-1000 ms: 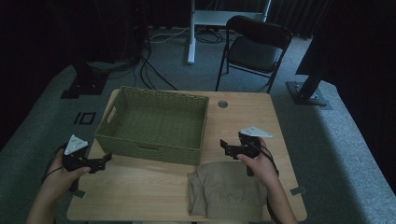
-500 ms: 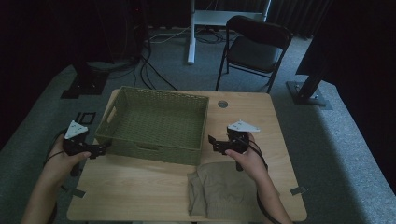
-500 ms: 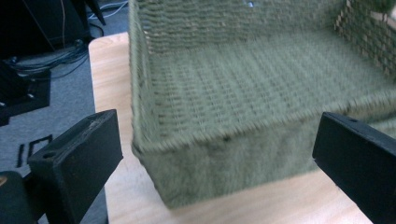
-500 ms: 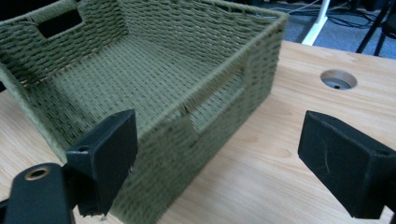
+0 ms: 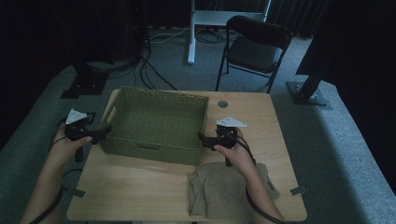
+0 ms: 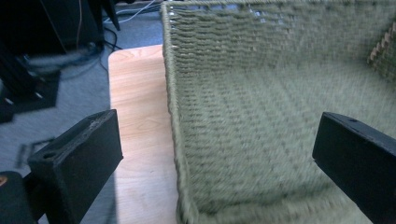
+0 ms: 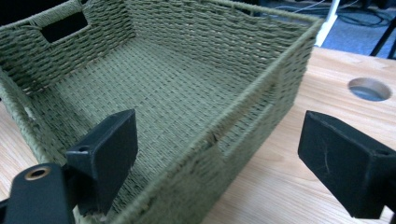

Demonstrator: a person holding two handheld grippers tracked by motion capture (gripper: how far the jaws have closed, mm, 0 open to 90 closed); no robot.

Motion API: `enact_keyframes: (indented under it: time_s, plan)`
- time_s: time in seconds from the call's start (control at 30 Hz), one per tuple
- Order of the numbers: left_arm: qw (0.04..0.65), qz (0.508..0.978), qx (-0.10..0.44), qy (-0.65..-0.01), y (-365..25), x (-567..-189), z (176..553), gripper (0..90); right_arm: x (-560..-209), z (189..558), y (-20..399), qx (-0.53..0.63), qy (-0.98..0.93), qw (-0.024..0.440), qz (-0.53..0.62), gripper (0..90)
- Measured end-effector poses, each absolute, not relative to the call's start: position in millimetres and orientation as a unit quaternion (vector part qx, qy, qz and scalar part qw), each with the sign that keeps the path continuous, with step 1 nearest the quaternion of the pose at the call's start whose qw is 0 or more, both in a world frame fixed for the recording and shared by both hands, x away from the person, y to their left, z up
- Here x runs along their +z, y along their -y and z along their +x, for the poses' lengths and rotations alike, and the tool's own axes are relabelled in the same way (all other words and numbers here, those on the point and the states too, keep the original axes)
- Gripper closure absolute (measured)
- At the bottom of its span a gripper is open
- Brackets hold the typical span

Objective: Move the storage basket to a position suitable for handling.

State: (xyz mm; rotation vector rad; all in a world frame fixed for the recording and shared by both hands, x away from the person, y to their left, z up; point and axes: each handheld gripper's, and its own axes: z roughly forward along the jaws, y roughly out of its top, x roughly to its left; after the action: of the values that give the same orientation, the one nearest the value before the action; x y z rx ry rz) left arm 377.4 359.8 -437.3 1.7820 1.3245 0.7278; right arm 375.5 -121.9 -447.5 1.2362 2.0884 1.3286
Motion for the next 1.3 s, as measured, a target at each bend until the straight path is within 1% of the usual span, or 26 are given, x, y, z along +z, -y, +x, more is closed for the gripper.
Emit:
enact_keyframes:
  time_s: [0.13,0.17,0.2,0.4,0.47,0.5,0.7,0.77,0.8,0.83,0.87,0.9,0.93,0.97,1.0,1.07,1.1,1.2,1.3]
  plan:
    - [0.384,0.698,0.292,-0.53,-361,-442,386,2.8,-451,379,116,0.467,-0.742,0.187,0.442,11.6]
    - [0.384,0.698,0.292,-0.53,-361,-442,386,4.8,-451,379,116,0.467,-0.742,0.187,0.442,11.6]
    - [0.384,0.693,0.295,-0.534,-361,-445,392,5.0,-453,383,109,0.467,-0.742,0.185,0.444,11.6]
    - [0.375,0.684,0.305,-0.546,-360,-455,404,7.5,-459,389,98,0.46,-0.74,0.188,0.453,11.6]
    - [0.371,0.679,0.313,-0.551,-360,-459,405,12.0,-462,392,95,0.464,-0.734,0.184,0.462,11.6]
    - [0.373,0.678,0.308,-0.554,-361,-460,405,14.6,-463,393,94,0.463,-0.732,0.185,0.465,11.6]
    - [0.383,0.677,0.293,-0.556,-362,-461,406,16.6,-463,398,91,0.464,-0.725,0.184,0.475,11.6]
    - [0.382,0.68,0.285,-0.557,-362,-461,407,20.2,-465,401,87,0.457,-0.727,0.187,0.477,11.6]
    - [0.383,0.681,0.28,-0.558,-362,-461,407,20.2,-465,401,87,0.457,-0.727,0.187,0.477,11.6]
    - [0.385,0.681,0.276,-0.558,-361,-460,407,24.6,-468,402,85,0.455,-0.726,0.186,0.481,11.6]
    - [0.383,0.683,0.279,-0.556,-361,-460,407,26.9,-469,403,84,0.454,-0.724,0.184,0.485,11.6]
    - [0.382,0.684,0.278,-0.556,-360,-460,406,33.0,-472,405,82,0.459,-0.718,0.174,0.493,11.7]
    - [0.389,0.682,0.267,-0.558,-360,-460,406,33.0,-472,405,82,0.459,-0.718,0.174,0.493,11.7]
    - [0.391,0.681,0.265,-0.56,-359,-460,405,40.1,-472,405,81,0.459,-0.717,0.176,0.494,12.7]
    - [0.389,0.681,0.265,-0.56,-358,-459,405,40.7,-472,405,79,0.458,-0.717,0.18,0.494,13.1]
    - [0.393,0.679,0.253,-0.565,-357,-459,404,52.9,-471,404,75,0.45,-0.72,0.19,0.493,13.9]
    - [0.392,0.677,0.252,-0.57,-356,-459,404,59.3,-470,404,74,0.442,-0.721,0.197,0.496,15.7]
    - [0.385,0.672,0.253,-0.58,-353,-458,403,61.2,-470,403,73,0.441,-0.718,0.2,0.5,17.9]
    - [0.372,0.664,0.263,-0.593,-350,-458,402,65.9,-470,402,73,0.435,-0.716,0.204,0.507,21.1]
